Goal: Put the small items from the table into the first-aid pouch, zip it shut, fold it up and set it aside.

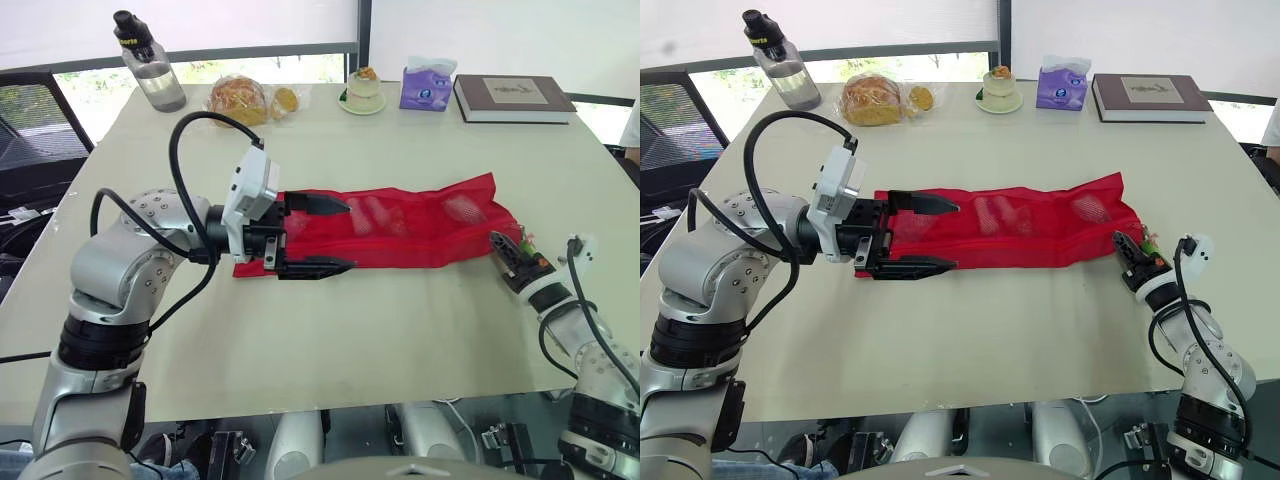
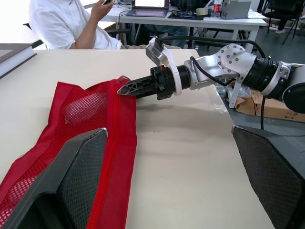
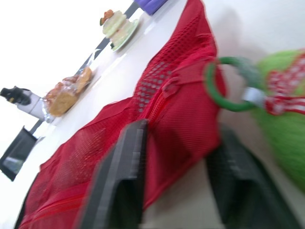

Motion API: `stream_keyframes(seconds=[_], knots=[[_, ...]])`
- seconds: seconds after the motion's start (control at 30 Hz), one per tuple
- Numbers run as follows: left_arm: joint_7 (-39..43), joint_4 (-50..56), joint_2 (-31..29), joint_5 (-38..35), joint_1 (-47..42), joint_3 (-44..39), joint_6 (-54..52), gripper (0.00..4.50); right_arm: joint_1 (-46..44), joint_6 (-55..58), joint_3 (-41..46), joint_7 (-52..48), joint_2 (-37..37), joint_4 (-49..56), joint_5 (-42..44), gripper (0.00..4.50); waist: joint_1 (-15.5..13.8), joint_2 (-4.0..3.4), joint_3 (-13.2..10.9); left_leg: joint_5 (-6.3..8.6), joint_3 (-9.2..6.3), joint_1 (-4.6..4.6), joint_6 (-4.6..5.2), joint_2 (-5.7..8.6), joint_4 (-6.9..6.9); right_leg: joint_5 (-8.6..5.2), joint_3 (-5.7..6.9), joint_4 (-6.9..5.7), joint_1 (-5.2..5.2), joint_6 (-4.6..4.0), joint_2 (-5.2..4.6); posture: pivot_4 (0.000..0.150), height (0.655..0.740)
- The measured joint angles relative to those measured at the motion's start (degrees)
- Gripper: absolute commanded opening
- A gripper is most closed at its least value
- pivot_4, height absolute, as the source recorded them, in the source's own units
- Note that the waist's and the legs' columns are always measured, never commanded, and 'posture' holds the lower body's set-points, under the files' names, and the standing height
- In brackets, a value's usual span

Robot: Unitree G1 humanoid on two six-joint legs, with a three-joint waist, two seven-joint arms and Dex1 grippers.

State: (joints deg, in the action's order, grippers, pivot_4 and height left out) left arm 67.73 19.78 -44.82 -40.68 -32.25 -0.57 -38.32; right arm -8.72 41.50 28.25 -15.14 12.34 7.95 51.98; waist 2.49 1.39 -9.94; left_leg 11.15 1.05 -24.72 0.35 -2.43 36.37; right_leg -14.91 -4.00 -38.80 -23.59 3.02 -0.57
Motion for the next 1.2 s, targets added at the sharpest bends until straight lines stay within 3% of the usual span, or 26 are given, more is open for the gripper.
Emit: stream_keyframes(seconds=[0.33,0.47,0.6,0.8,0.93,1.07,1.2], knots=[[-0.55,-0.25,0.00,0.57,-0.02,0.01,0.47,4.50,2.69,-1.74,2.98,-0.11,5.05,-0.02,0.78,0.16,-0.39,-0.02,-0.01,0.00,0.01,-0.05,0.00,0.15,0.00,0.00,0.01,0.03,0.01,0.00,-0.14,0.150,0.7400],[-0.94,-0.35,0.01,1.08,-0.02,0.02,0.74,4.50,5.37,-2.35,5.96,-3.39,13.25,-0.18,-0.41,0.16,-0.37,-0.03,-0.02,0.00,0.01,-0.03,0.00,0.16,0.00,-0.01,0.00,0.02,0.01,0.03,-0.14,0.150,0.7400],[-1.49,-0.71,0.11,1.25,-0.05,0.04,1.14,4.50,7.70,-9.64,2.53,-12.36,22.39,0.44,-9.85,0.16,0.03,-0.08,-0.03,0.00,0.02,0.03,0.00,0.09,0.01,-0.03,-0.02,0.01,0.01,0.07,-0.05,0.150,0.7400],[-1.89,-1.08,0.16,1.41,-0.09,0.10,1.60,4.50,5.14,-16.57,-15.03,-23.48,33.77,9.26,-23.83,0.16,0.30,-0.07,-0.03,0.00,-0.01,0.10,0.00,0.02,0.02,-0.04,-0.05,-0.04,0.01,0.07,0.05,0.150,0.7400],[-2.28,-1.29,0.30,1.74,-0.03,0.20,1.81,4.50,-0.22,-16.67,-27.91,-26.78,34.49,11.67,-30.65,0.16,-0.15,-0.05,-0.04,0.00,-0.01,-0.01,0.00,0.04,0.09,-0.03,-0.03,-0.03,0.00,0.07,0.00,0.150,0.7400],[-3.24,-1.16,0.19,1.80,1.21,-0.05,2.12,4.50,-3.46,-20.59,-40.87,-33.07,39.95,12.97,-42.91,0.16,-0.67,-0.03,-0.05,0.00,0.01,-0.08,0.01,0.14,0.13,-0.04,0.02,0.07,0.01,0.06,-0.14,0.150,0.7400],[-4.05,-0.72,0.18,1.86,2.12,-0.21,2.13,4.50,-1.83,-23.04,-42.45,-35.08,40.99,12.74,-46.09,0.16,-0.67,0.02,-0.08,0.00,0.00,-0.08,0.00,0.14,0.13,-0.03,0.04,0.05,0.01,0.06,-0.14,0.150,0.7400]])
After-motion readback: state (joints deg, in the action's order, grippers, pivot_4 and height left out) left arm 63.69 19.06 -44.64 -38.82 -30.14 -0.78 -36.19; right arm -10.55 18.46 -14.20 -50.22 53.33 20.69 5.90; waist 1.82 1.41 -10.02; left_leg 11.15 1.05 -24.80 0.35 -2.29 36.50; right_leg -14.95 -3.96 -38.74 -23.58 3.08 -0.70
